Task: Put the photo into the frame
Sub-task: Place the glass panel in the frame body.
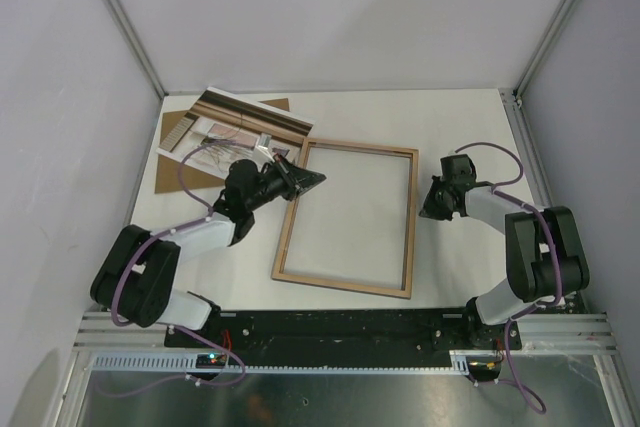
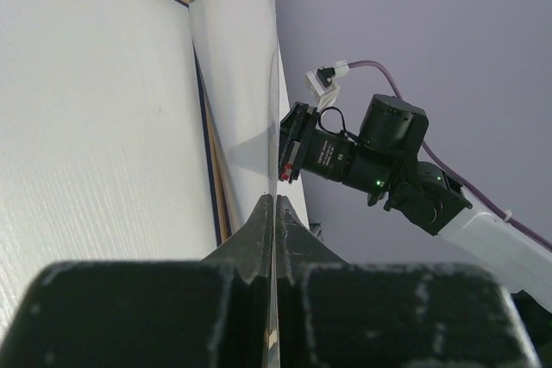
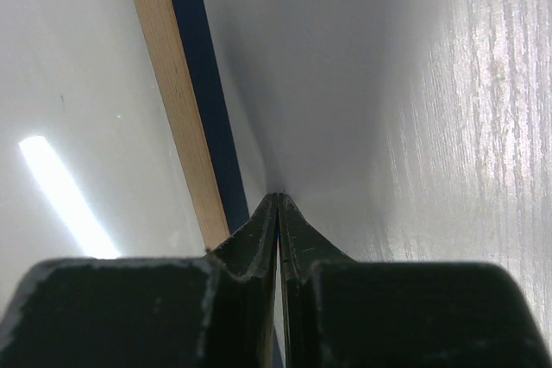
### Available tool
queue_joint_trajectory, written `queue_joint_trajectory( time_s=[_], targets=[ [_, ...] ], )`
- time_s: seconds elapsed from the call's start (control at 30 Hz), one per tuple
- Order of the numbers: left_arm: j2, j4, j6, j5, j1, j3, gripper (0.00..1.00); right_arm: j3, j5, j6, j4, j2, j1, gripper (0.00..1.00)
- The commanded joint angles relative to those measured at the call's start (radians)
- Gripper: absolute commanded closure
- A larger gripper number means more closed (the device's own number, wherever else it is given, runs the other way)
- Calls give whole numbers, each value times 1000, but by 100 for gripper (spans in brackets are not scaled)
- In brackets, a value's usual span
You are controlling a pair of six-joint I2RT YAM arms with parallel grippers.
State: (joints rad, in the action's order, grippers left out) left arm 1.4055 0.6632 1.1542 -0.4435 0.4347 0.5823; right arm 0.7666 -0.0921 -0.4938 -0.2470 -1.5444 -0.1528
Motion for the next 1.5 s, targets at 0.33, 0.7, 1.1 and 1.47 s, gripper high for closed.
queue_joint_trajectory(
  time_s=[0.33,0.7,1.1,1.47],
  targets=[
    [41,124,34,39,22,16,100,-10,-18,20,37,-36,4,96],
    [-7,126,31,42,21,-7,100,-11,-13,23,33,-37,4,96],
    [0,128,28,49,20,-9,100,-10,-12,27,28,-36,5,97],
    [27,128,20,58,15,15,100,-11,-17,27,30,-45,5,97]
  ],
)
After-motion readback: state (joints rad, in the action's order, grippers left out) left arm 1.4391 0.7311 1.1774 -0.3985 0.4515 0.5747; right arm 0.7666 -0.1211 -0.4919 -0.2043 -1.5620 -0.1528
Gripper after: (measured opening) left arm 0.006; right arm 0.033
